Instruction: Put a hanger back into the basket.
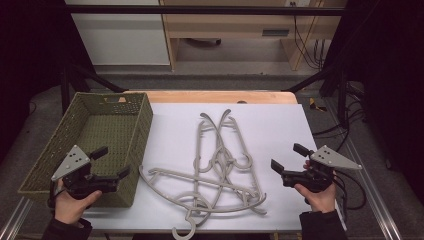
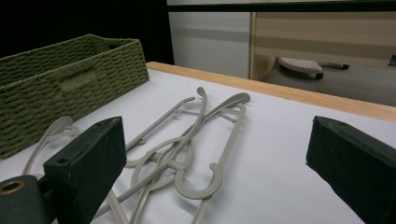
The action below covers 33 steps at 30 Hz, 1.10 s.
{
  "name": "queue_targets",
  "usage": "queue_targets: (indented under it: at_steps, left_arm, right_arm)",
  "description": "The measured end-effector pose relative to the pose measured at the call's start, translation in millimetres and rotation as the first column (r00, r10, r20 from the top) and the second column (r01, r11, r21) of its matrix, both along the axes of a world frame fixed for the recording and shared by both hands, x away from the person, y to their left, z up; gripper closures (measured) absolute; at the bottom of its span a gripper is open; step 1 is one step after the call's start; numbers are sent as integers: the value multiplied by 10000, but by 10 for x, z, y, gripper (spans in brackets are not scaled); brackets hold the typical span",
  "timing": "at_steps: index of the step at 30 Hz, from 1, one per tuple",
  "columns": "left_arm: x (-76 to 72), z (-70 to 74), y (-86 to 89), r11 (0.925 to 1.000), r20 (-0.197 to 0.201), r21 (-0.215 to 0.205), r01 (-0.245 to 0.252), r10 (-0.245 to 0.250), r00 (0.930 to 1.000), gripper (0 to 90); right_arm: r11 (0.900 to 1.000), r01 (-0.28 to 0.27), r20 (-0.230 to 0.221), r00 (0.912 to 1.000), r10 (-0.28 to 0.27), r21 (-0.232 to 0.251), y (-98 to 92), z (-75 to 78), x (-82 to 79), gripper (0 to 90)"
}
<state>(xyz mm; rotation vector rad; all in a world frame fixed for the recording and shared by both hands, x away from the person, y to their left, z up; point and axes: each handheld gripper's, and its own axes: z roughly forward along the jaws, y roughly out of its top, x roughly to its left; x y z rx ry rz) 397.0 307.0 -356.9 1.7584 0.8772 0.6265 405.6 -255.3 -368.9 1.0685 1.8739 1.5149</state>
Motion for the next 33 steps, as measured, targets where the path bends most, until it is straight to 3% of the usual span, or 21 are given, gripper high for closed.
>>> queue_targets:
  at_steps: [9, 17, 25, 27, 28, 29, 30, 33]
  left_arm:
    - [-49, 34, -119, 9989, -5, 178, 434, -434, 9991, 32]
    - [-72, 17, -333, 9886, -154, 929, 1183, -1174, 9930, 32]
    - [-133, -27, -626, 9650, -486, 1428, 2198, -2150, 9754, 41]
    - [-137, -69, -704, 9569, -663, 1554, 2453, -2377, 9691, 39]
    - [-142, -111, -764, 9456, -818, 1675, 2789, -2686, 9598, 28]
    - [-142, -111, -764, 9456, -818, 1675, 2789, -2686, 9598, 21]
    - [-145, -136, -804, 9389, -937, 1776, 2948, -2820, 9548, 21]
    - [-152, -184, -884, 9302, -1140, 1934, 3119, -2945, 9488, 26]
  right_arm:
    - [9999, -149, -45, 9999, 149, -55, 13, 21, -15, 53]
    - [9990, -325, -65, 9995, 324, -295, 83, 32, -24, 52]
    - [9986, -408, -160, 9991, 403, -338, 118, 30, -20, 51]
    - [9984, -423, -153, 9990, 417, -378, 122, 33, -22, 50]
    - [9985, -420, -143, 9990, 415, -355, 123, 35, -24, 51]
    - [9985, -420, -143, 9990, 415, -355, 123, 35, -24, 51]
    - [9985, -429, -148, 9990, 424, -343, 121, 36, -24, 50]
    - [9985, -432, -181, 9989, 427, -322, 125, 36, -27, 51]
